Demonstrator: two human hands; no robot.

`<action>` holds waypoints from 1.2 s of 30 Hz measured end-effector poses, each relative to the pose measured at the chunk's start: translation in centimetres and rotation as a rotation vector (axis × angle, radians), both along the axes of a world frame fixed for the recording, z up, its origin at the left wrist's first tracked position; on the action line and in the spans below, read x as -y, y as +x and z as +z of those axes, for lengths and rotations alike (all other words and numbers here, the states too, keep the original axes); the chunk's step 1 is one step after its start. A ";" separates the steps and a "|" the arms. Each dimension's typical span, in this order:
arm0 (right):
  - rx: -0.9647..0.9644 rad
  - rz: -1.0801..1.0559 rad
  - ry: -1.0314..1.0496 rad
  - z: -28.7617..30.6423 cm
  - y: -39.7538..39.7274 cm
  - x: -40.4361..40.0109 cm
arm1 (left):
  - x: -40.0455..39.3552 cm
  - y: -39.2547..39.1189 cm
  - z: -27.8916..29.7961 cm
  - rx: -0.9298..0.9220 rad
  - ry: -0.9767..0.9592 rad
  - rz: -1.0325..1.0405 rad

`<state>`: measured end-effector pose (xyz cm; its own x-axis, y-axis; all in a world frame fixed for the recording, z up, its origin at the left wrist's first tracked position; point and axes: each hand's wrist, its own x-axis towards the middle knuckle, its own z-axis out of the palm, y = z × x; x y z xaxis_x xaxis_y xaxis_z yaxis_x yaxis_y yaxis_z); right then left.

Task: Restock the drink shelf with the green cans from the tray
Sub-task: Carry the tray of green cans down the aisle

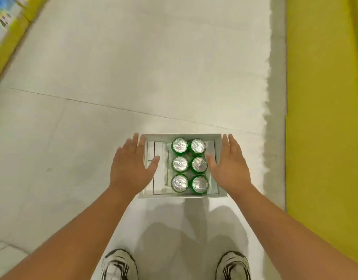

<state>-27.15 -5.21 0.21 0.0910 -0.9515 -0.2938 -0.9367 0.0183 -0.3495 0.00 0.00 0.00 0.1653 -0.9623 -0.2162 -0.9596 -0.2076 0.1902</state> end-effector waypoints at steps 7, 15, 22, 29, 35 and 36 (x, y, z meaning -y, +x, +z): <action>0.387 -0.430 0.262 -6.3 0.4 -0.5 | -0.7 -1.3 -6.9 -0.275 0.120 0.356; 0.471 -0.593 0.478 -7.8 -1.5 0.3 | 0.2 -0.6 -8.3 -0.619 0.210 0.688; 0.461 -0.575 0.512 -7.8 -1.5 1.0 | 1.2 -0.4 -8.1 -0.580 0.263 0.703; 0.525 -0.571 0.512 -0.9 0.0 2.1 | 3.2 1.4 -0.2 -0.577 0.201 0.635; 0.529 -0.521 0.491 14.4 1.3 4.2 | 3.9 3.1 15.0 -0.584 0.177 0.654; 0.525 -0.514 0.486 17.4 1.5 4.4 | 3.9 3.4 17.8 -0.589 0.175 0.662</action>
